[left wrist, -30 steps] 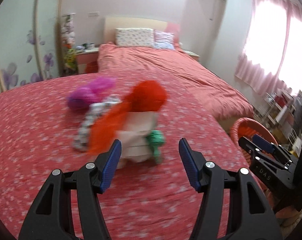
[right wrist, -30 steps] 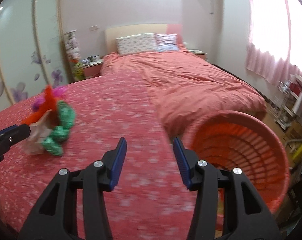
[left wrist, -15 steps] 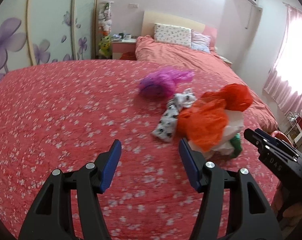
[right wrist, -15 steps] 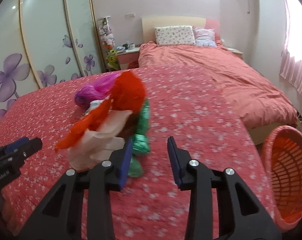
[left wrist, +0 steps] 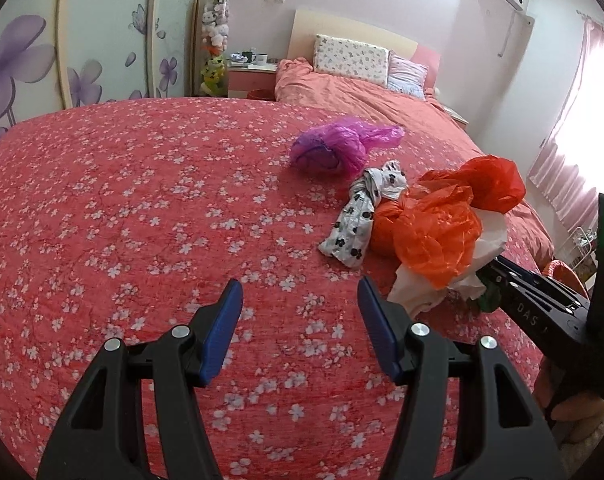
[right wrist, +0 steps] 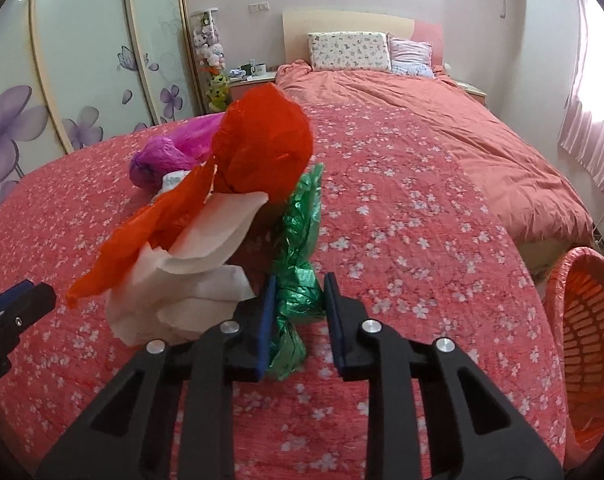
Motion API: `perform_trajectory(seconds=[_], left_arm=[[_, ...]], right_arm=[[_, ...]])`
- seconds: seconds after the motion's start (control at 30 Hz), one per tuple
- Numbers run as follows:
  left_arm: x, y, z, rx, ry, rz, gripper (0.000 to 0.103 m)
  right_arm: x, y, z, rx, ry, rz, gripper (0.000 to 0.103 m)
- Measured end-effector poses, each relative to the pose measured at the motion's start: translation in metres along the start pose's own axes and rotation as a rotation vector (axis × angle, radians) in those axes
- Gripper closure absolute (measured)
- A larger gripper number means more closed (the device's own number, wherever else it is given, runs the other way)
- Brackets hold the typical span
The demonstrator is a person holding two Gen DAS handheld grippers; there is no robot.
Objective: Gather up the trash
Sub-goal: 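Move the right tool back to the bed and grasp the green plastic wrap, then grasp the white dalmatian-print bag with the left tool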
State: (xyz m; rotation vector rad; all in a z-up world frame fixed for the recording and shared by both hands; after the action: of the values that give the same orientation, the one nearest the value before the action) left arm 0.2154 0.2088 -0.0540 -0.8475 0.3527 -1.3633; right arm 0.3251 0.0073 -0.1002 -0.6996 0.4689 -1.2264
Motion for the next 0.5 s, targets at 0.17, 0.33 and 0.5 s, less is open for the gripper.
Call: perform_trajectory(seconds=[0.17, 0.33, 0.5], left_arm=[[0.010, 0.003, -0.001, -0.009, 0.014, -0.014, 0.043], [0.016, 0.008, 0.001, -0.014, 0.020, -0.024, 0.043], [0.021, 0.016, 0.016, -0.009, 0.008, -0.026, 0.043]], right_arm=[[0.026, -0.005, -0.009, 0.004, 0.053, -0.038, 0.083], [0.059, -0.014, -0.018, 0.014, 0.099, -0.099, 0.083], [0.080, -0.024, -0.026, 0.029, 0.118, -0.113, 0.083]])
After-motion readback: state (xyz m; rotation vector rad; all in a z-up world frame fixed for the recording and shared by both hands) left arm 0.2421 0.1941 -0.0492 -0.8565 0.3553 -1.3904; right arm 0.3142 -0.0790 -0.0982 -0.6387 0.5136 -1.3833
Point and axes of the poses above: each gripper's, at about its wrist camera, not at the fingertips, and y roughly the way its jaws point, x to its right, z to its top, the point moved 3 cm from there along y, roughly the way its jaws point, and after that the axes turned 6 degrees about -y, right-handed, at the moved point
